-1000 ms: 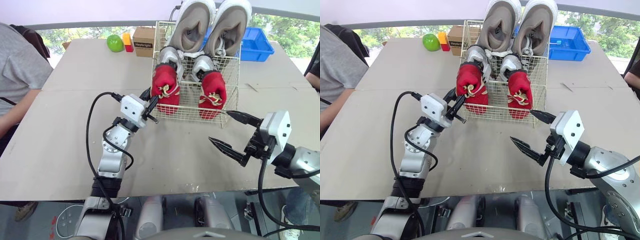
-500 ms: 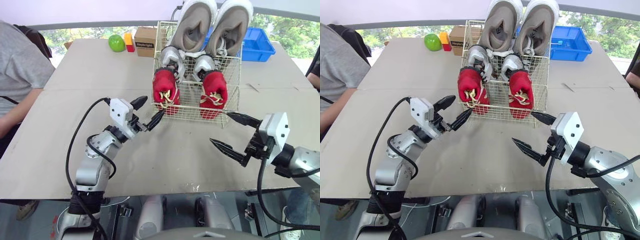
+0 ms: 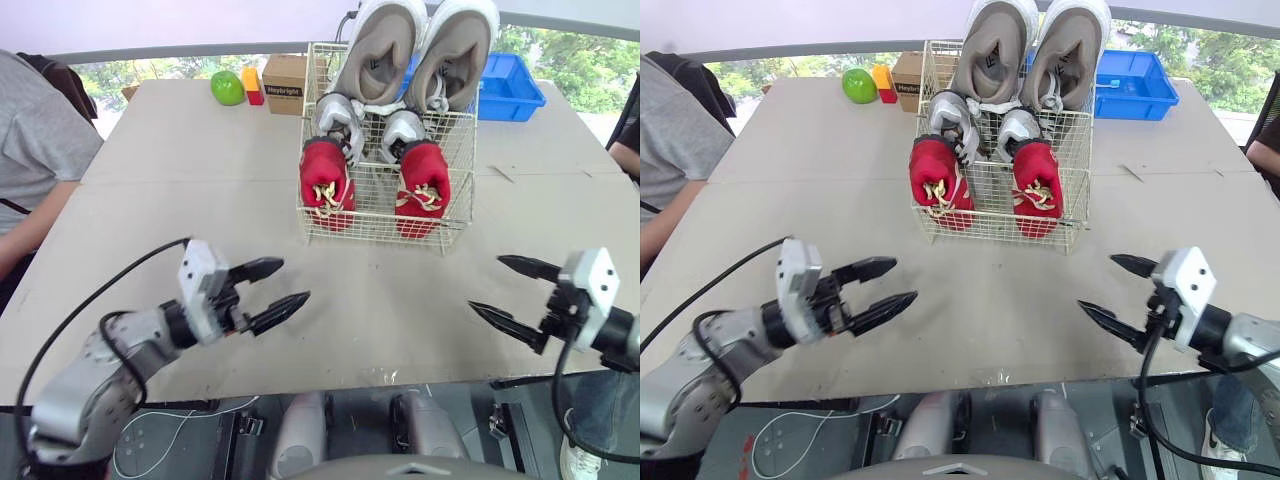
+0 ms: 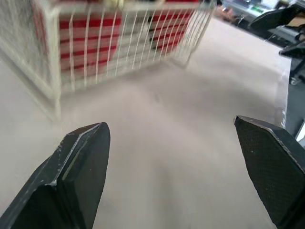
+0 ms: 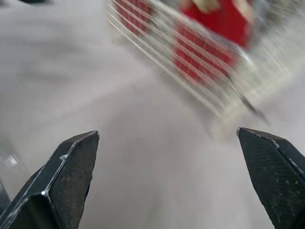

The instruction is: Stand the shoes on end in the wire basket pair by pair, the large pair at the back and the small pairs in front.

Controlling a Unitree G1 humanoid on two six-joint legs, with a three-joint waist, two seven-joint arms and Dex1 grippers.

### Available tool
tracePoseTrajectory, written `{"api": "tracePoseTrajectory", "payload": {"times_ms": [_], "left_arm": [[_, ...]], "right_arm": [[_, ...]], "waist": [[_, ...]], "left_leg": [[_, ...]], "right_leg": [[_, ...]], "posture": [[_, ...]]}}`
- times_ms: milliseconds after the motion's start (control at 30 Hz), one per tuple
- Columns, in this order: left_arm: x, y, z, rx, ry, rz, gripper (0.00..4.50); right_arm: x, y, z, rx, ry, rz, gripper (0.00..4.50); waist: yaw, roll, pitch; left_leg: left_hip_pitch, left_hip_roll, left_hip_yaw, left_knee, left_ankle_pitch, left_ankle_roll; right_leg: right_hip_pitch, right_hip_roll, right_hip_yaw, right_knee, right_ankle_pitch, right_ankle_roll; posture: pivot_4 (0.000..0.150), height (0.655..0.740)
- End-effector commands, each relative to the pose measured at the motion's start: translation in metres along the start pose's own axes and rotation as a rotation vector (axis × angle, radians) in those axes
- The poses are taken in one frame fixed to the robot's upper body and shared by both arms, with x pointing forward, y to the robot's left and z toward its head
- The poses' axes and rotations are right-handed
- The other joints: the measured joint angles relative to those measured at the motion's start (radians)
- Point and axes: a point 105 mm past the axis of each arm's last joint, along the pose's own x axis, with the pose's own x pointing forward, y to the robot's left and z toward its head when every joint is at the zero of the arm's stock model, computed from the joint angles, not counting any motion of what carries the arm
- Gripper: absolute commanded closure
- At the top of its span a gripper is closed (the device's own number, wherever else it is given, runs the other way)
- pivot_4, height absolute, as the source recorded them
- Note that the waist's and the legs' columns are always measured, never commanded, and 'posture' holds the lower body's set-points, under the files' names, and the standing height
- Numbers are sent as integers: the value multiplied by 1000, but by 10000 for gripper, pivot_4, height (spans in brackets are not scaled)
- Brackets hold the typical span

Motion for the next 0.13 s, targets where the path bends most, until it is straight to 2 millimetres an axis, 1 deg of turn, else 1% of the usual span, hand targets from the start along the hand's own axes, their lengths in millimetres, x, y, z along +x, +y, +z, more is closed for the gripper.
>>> {"api": "tracePoseTrajectory", "payload": {"times_ms": [33,133], "left_arm": [[-10,-9,10,22,-4,-7,432],[-15,-12,5,8,12,1,432]], "right_arm": [[-18,-9,4,-59,12,-25,0],[-24,-13,-1,-56,27,-40,0]], "waist": [[2,1,0],[4,1,0]], "left_leg": [[1,0,1,0,0,0],[2,0,0,-1,0,-1]], "right_leg": [[0,0,0,0,0,0],[0,-1,0,0,-2,4]], "posture": [[1500,7400],[1500,7400]]}}
